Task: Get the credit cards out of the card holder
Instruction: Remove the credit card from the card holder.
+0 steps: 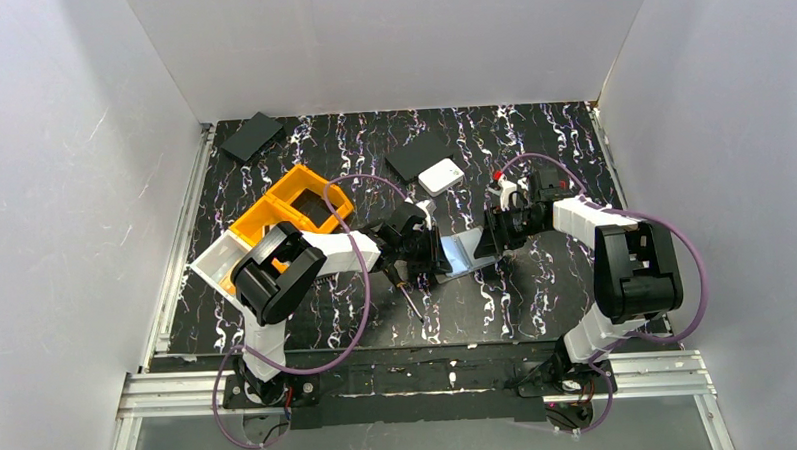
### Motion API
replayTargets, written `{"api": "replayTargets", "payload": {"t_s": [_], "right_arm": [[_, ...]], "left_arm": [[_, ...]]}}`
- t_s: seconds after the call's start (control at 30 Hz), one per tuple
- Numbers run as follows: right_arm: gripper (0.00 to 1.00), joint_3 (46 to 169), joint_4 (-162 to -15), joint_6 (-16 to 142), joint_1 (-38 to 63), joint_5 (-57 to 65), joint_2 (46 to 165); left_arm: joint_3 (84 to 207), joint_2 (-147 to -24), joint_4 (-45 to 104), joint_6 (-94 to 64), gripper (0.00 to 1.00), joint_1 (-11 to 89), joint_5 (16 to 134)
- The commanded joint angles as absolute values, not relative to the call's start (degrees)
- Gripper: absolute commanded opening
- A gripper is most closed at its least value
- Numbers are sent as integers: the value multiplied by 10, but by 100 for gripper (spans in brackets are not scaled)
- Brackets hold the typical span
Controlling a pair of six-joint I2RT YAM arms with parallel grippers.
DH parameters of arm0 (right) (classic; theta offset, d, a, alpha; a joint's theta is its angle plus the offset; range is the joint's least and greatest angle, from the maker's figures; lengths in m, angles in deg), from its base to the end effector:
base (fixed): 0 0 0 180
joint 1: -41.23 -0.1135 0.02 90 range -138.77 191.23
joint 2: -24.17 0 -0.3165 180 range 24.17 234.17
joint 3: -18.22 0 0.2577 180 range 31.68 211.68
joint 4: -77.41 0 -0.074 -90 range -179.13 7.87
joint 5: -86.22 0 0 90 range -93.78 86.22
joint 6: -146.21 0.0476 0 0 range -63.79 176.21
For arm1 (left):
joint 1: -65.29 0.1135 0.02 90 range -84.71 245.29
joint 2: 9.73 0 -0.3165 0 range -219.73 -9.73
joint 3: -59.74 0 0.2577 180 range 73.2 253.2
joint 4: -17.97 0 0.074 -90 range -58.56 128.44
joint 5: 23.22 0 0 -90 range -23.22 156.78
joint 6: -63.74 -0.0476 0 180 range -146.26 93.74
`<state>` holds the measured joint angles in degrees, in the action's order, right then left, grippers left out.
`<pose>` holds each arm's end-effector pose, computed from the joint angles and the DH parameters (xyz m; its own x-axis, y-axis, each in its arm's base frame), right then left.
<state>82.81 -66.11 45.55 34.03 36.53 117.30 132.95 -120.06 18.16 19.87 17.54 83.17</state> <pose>0.3039 0.0694 0.2064 -0.8160 -0.2453 -0.5235 -0.5266 0.6888 0.4982 0.2796 -0.3278 0.1822 -0.9032 -0.0343 -0.4279 0.3029 0.6553 -0.6919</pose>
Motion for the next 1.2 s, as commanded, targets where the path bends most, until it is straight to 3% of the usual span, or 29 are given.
{"api": "replayTargets", "payload": {"t_s": [0.0, 0.93, 1.17], "right_arm": [[67, 830, -662, 454, 342, 339, 1166], [74, 831, -662, 446, 342, 313, 1152], [72, 830, -658, 437, 341, 372, 1151]], "left_arm": [[1328, -1218, 211, 194, 20, 171, 830], [1334, -1224, 211, 196, 20, 171, 838], [1336, -1225, 211, 197, 20, 171, 839]]}}
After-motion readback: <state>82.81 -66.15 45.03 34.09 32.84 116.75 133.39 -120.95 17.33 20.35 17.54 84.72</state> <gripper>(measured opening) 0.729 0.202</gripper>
